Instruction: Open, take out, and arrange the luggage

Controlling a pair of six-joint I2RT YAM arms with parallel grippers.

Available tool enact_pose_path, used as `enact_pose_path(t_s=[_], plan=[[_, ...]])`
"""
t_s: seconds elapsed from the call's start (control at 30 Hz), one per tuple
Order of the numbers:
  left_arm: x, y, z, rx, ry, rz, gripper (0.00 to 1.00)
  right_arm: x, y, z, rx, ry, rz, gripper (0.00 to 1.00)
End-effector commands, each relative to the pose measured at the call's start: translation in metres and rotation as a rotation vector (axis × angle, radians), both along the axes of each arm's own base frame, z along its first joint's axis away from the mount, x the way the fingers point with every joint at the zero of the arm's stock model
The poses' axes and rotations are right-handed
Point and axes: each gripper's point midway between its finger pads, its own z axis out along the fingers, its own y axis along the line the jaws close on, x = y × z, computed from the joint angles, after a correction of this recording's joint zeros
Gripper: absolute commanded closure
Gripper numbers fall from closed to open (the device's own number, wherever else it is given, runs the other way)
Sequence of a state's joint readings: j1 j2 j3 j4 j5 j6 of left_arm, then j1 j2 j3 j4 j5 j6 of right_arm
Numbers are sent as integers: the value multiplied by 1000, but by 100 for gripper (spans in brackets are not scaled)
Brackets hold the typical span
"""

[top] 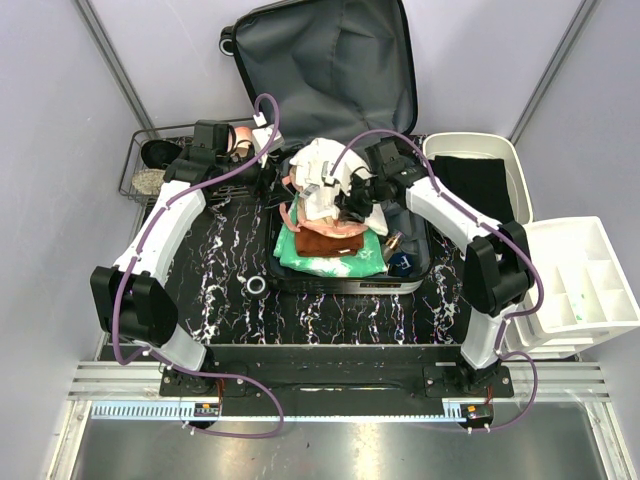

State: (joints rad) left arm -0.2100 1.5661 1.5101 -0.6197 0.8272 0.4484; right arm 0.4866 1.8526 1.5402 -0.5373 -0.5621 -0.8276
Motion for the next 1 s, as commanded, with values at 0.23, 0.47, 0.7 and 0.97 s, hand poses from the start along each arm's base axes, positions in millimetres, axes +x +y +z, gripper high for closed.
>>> enact_pose_path(t_s=[0.23,0.47,0.7,0.97], plan=[[-5,-3,24,-36,-71,-41,26,13,-7,32,59,41,26,46],[-6,-4,23,-41,-65,-46,25,17,-5,26,54,60,19,34],[-7,-3,23,-40,-67,-49,25,1,-1,26,75,161,44,25],[-7,-4,25,-43,-68,-55,25,9,-1,23,79,254,-15,22]])
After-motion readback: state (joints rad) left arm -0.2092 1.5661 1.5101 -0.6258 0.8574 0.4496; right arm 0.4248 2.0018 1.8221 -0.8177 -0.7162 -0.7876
